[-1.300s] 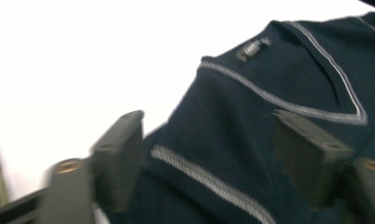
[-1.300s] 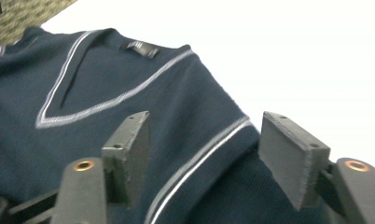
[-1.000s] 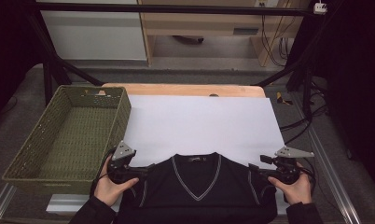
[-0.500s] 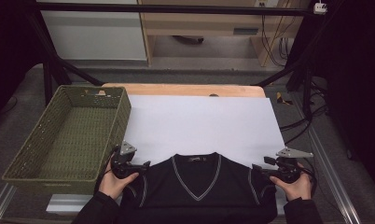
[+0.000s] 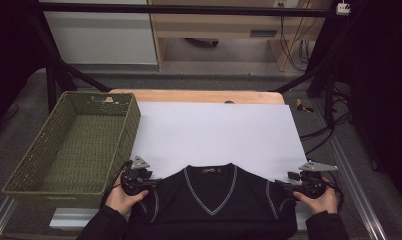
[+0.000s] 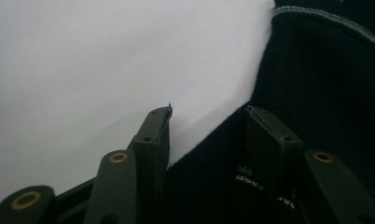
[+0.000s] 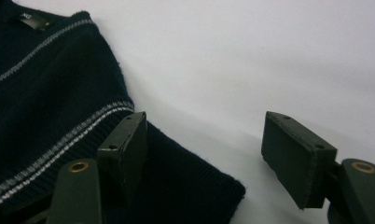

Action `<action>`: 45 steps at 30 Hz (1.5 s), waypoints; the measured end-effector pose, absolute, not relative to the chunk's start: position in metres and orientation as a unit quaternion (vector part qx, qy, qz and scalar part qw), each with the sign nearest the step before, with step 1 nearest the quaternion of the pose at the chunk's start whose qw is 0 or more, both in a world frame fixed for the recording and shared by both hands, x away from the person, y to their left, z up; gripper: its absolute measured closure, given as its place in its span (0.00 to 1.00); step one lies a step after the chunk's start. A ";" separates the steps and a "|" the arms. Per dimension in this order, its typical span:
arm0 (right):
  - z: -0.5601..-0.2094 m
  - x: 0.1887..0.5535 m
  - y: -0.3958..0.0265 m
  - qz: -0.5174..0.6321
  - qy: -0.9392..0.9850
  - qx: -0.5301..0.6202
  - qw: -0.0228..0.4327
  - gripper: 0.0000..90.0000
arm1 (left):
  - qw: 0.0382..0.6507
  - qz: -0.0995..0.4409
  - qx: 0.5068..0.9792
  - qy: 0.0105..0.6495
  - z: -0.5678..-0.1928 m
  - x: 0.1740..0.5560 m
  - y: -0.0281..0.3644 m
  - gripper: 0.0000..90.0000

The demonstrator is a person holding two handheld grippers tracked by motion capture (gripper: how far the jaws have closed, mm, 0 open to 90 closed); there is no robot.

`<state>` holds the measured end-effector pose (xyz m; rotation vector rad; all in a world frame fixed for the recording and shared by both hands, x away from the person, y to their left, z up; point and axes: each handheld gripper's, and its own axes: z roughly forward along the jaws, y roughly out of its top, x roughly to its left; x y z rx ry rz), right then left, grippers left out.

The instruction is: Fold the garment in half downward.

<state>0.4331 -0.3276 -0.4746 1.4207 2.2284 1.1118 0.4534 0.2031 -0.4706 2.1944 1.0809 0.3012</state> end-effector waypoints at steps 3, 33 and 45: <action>-0.476 0.433 -0.327 0.375 0.778 0.487 0.134 0.36 | 0.333 0.110 0.842 0.411 -0.470 0.452 0.203 0.58; -0.471 0.426 -0.313 0.338 0.803 0.483 0.083 0.92 | 0.317 0.094 0.854 0.402 -0.465 0.441 0.192 0.92; -0.468 0.429 -0.313 0.336 0.797 0.493 0.093 0.93 | 0.323 0.106 0.848 0.408 -0.455 0.443 0.196 0.93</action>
